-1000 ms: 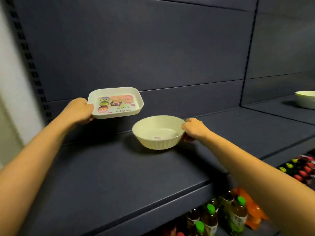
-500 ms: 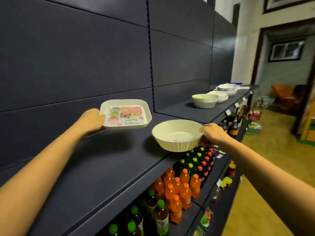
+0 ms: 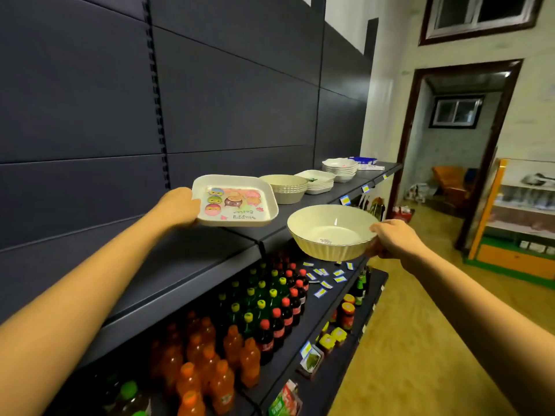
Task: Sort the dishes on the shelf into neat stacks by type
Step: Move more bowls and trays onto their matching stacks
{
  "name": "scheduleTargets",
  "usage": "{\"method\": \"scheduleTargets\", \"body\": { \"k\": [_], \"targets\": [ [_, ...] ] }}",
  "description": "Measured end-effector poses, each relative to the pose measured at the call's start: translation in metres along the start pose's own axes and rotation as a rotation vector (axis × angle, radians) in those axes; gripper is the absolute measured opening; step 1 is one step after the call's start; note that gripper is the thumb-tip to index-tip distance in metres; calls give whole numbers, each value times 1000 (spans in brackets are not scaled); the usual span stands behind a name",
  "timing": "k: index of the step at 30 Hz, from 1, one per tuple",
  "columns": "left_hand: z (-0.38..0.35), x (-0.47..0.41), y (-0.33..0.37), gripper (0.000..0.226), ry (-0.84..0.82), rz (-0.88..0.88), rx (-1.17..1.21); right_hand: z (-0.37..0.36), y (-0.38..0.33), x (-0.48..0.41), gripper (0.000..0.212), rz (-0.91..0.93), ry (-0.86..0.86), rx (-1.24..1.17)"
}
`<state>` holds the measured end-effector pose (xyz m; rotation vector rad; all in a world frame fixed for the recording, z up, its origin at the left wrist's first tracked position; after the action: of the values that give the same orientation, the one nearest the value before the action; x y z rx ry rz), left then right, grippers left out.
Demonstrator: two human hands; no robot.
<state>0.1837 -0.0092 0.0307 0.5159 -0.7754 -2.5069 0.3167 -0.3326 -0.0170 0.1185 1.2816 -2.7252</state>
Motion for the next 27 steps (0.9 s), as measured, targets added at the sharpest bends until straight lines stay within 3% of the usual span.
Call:
{"method": "scheduleTargets", "body": {
  "k": [8, 16, 19, 27],
  "targets": [
    [-76, -84, 78, 33, -6, -56, -8, 40, 49, -96, 21, -58, 22, -47],
    [-149, -189, 151, 23, 38, -40, -5, 60, 73, -227, 25, -16, 15, 5],
    [-170, -233, 172, 36, 60, -46, 25, 77, 73, -279, 23, 12, 20, 43],
    [-226, -314, 218, 25, 98, 15, -50, 104, 106, -399, 25, -9, -2, 15]
  ]
}}
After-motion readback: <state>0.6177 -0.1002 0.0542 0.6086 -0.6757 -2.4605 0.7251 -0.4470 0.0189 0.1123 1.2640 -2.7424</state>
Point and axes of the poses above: each hand's wrist, its own x-axis away from the middle knuckle, its own z-axis out of the back of the hand, y = z × x, the point moved 2 cm from there along -x, towards the middle knuckle, and after that the axes turned 10 degrees about x, right-handed, at the moved point
